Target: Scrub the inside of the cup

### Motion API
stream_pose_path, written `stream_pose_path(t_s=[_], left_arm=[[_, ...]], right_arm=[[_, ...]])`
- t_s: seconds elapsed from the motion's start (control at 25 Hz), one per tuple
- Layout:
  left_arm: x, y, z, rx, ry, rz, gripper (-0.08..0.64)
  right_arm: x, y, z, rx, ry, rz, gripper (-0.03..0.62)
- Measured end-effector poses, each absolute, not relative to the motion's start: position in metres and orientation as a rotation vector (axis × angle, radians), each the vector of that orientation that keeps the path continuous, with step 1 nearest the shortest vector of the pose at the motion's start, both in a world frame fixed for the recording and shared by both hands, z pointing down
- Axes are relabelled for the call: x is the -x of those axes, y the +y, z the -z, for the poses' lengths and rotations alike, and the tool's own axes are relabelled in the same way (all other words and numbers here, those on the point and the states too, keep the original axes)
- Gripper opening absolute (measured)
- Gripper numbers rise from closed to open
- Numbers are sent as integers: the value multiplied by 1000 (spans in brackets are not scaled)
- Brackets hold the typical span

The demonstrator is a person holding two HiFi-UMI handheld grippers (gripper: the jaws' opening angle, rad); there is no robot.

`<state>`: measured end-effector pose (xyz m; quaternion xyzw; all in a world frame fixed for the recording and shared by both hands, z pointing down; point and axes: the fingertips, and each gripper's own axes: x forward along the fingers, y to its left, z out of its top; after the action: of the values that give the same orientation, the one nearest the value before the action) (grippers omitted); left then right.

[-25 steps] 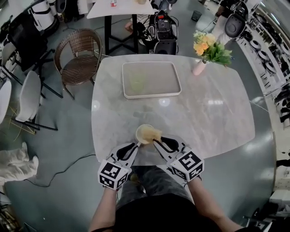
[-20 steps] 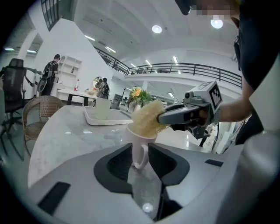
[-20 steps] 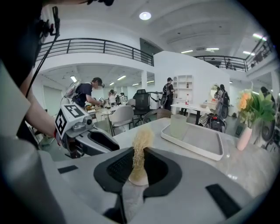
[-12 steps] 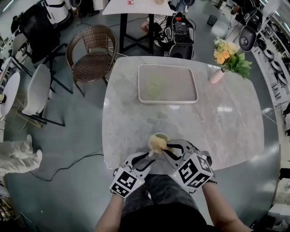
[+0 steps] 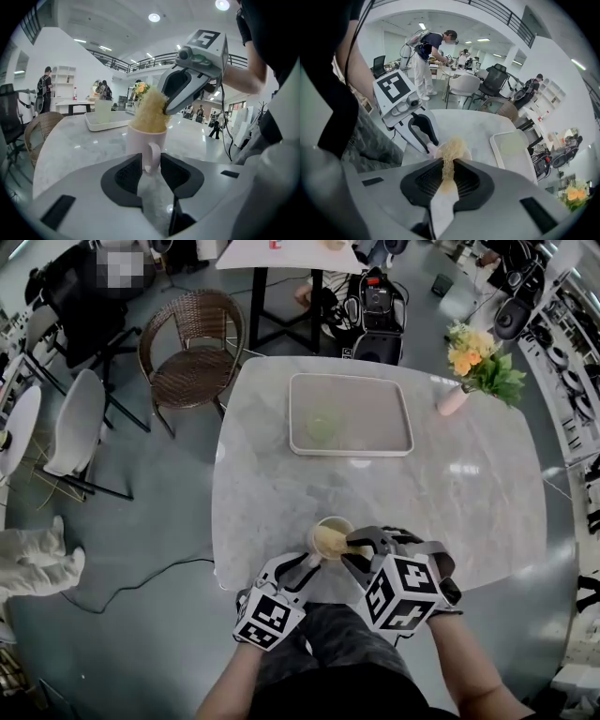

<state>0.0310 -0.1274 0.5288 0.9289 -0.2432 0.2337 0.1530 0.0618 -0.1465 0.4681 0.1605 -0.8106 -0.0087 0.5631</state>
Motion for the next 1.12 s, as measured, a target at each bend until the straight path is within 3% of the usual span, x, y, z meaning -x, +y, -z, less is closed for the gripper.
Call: stream_pose_path(t_s=[0.2,0.88,1.12], left_arm=[[-29,-129,-528,-2699,-717,-695,67],[-32,-126,-527,-2730,-677,-723,60],[-33,-125,-527,-2718,-692,-727,58]], right_arm=[[-57,-144,-474,-260,-1832,35,63],[-58,-170,-530,-43,-1507,436,63],[-59,-166,-535,-1,-1524,278,63]])
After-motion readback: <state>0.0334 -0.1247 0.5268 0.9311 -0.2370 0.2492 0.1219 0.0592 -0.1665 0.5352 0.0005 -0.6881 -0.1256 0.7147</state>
